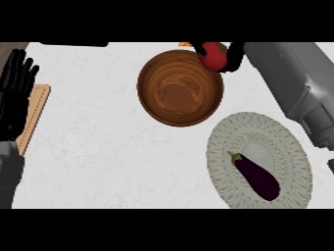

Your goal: Pick the tomato from the placemat and place it in the bowl

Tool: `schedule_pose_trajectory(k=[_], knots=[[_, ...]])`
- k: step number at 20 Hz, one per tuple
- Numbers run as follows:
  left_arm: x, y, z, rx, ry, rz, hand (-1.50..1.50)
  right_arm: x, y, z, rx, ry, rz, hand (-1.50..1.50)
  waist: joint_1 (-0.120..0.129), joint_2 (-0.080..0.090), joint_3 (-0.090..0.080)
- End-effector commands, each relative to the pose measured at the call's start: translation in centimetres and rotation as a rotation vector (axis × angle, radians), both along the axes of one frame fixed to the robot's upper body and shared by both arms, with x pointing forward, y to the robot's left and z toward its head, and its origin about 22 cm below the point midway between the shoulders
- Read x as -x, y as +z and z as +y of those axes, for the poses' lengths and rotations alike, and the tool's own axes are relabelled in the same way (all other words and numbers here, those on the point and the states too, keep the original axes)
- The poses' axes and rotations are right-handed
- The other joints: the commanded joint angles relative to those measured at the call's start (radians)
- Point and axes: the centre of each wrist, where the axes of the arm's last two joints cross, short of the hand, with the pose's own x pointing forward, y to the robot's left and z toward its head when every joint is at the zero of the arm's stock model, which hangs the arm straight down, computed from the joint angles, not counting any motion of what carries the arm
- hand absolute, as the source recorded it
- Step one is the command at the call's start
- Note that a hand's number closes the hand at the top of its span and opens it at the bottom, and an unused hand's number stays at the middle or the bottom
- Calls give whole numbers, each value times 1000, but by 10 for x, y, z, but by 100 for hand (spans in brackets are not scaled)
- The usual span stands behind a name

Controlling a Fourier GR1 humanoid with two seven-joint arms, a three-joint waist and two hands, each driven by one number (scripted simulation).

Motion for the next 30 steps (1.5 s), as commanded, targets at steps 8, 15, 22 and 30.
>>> schedule_pose_trajectory(k=[8,15,22,30], knots=[[-1,7,-2,13,-1,-15,0,15,-78,40,54,-55,230,-150,2,5,0],[8,4,10,4,-3,4,0,24,-106,51,-223,-26,448,-150,6,2,1],[4,5,-1,-1,-20,-18,0,9,-71,13,-525,-200,453,-150,24,14,1],[-4,13,-9,10,-46,-47,0,4,-46,-86,-626,-386,472,-150,58,42,3]])
